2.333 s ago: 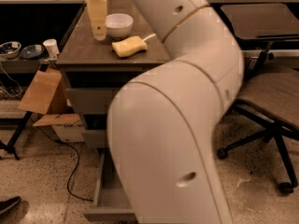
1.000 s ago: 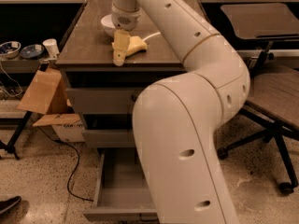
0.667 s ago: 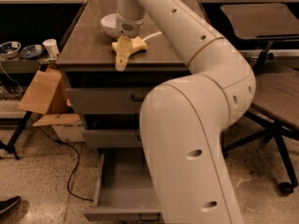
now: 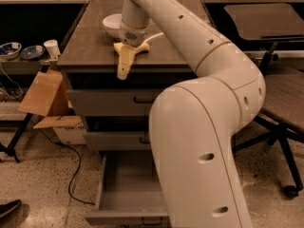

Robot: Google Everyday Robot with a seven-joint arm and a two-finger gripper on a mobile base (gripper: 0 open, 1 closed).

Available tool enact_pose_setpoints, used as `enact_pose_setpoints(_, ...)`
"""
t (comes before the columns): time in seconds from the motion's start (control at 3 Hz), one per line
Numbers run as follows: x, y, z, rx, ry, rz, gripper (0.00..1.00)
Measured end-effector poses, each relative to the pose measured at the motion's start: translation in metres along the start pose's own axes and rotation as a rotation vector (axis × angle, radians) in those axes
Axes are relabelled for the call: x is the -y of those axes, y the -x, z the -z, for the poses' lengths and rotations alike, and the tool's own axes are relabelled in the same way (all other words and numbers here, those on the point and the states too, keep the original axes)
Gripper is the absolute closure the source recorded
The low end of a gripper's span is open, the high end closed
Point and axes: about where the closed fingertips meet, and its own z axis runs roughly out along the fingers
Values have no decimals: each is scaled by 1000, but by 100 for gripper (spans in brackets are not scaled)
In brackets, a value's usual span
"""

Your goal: Place sponge into bottom drawer

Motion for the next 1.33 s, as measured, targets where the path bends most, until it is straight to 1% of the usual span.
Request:
enact_pose_setpoints(0.33, -4, -3, -5, 3, 16, -2, 19)
enact_pose_setpoints(0.67, -7, -7, -1, 7, 16, -17, 50)
enact_pose_setpoints(1.33, -6, -3, 13, 7, 16, -17, 97)
